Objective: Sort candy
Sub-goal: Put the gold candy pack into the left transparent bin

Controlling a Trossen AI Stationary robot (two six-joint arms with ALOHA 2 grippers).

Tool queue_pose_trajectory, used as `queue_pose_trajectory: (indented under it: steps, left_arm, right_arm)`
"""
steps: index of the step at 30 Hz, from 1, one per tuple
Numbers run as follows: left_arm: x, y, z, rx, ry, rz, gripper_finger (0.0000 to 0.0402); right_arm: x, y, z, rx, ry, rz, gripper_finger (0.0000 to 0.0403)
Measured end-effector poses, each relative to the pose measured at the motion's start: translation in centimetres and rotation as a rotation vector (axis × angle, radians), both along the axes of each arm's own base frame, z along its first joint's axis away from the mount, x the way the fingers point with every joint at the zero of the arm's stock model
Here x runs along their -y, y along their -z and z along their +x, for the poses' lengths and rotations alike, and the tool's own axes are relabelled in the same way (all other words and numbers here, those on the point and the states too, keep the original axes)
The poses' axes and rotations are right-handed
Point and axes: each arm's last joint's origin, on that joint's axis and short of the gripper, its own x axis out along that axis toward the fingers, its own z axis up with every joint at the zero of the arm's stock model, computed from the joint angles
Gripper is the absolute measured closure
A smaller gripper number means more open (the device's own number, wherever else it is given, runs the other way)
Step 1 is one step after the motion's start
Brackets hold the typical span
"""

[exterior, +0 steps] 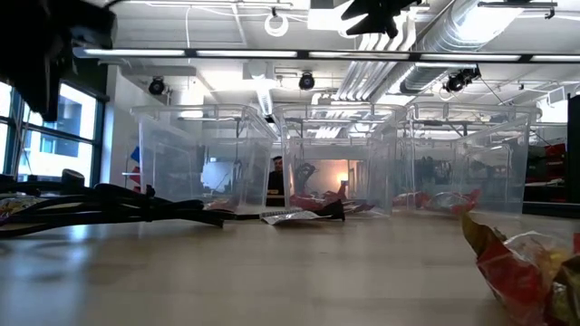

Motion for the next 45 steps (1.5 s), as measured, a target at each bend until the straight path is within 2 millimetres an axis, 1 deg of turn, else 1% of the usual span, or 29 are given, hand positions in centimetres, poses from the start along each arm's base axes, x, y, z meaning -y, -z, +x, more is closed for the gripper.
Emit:
queue_pose_trajectory:
  steps: [3,8,10,13,16,19,21,23,24,26,28,29,30,32,34,35,37,39,40,42,45]
  left_arm:
    - [-0.2,2.0,0.5,-0.006,-0.076,-0.029,0.0202]
    - [-0.5,5.5,0.8,-0.036,-0.112,-0.171,0.0202]
    - [-0.8,6.5,0.8,-0.047,-0.133,-0.168,0.0202]
    - [-1.6,8.0,0.5,-0.092,-0.217,-0.121,0.0202]
    - [-2.2,9.3,0.2,-0.123,-0.296,-0.110,0.0202]
    - [-2.5,10.6,0.3,-0.136,-0.317,-0.155,0.0202]
    - [-2.6,10.9,0.6,-0.127,-0.295,-0.196,0.0203]
    - [-2.5,10.6,1.0,-0.113,-0.288,-0.214,0.0218]
    - [-2.6,10.3,1.1,-0.112,-0.295,-0.217,0.0233]
    - [-2.6,9.0,1.5,-0.097,-0.298,-0.222,0.0282]
    - [-2.5,7.2,2.1,-0.048,-0.271,-0.237,0.0349]
    - [-2.4,6.2,2.2,-0.028,-0.259,-0.247,0.0374]
    - [-2.4,5.1,2.3,0.005,-0.235,-0.268,0.0386]
    - [-2.1,2.3,2.6,0.122,-0.142,-0.337,0.0381]
    - [-2.2,-0.6,2.4,0.232,-0.109,-0.358,0.0375]
    - [-2.4,-1.6,2.1,0.263,-0.116,-0.340,0.0376]
    - [-2.8,-3.0,1.6,0.333,-0.143,-0.283,0.0386]
    - [-3.2,-3.4,1.4,0.380,-0.169,-0.217,0.0396]
    - [-3.3,-3.1,1.4,0.371,-0.180,-0.187,0.0398]
    - [-3.5,-2.0,1.5,0.322,-0.192,-0.164,0.0393]
    - [-3.2,0.7,1.7,0.191,-0.184,-0.173,0.0361]
  right_arm:
    - [0.0,0.0,0.0,0.000,0.000,0.002,0.0188]
    - [0.0,0.1,0.0,-0.007,0.000,0.006,0.0188]
    - [0.0,0.1,0.0,-0.009,0.001,0.007,0.0188]
    - [0.0,0.1,0.0,-0.010,0.001,0.008,0.0188]
    - [0.0,0.1,0.0,-0.011,0.000,0.008,0.0188]
    - [0.0,0.1,0.0,-0.013,0.000,0.009,0.0188]
    - [0.0,0.2,0.0,-0.016,0.000,0.011,0.0188]
    - [0.0,0.2,-0.1,-0.021,0.000,0.014,0.0188]
    - [0.0,0.3,-0.1,-0.024,0.001,0.016,0.0188]
    - [0.0,0.3,-0.1,-0.031,0.004,0.018,0.0188]
    - [0.0,0.4,-0.1,-0.032,0.004,0.020,0.0188]
    - [0.0,0.4,-0.1,-0.033,0.004,0.021,0.0188]
    - [0.0,0.4,-0.1,-0.034,0.004,0.021,0.0188]
    - [-0.1,0.4,-0.1,-0.034,0.004,0.021,0.0188]
    - [-0.1,0.4,-0.1,-0.034,0.005,0.021,0.0188]
    - [-0.1,0.4,-0.1,-0.035,0.004,0.020,0.0188]
    - [-0.1,0.4,-0.1,-0.035,0.004,0.020,0.0188]
    - [0.0,0.4,-0.1,-0.037,0.005,0.019,0.0188]
    - [0.0,0.4,-0.1,-0.038,0.005,0.019,0.0188]
    - [0.0,0.5,0.0,-0.041,0.006,0.021,0.0188]
    - [0.0,0.6,-0.1,-0.050,0.006,0.026,0.0188]
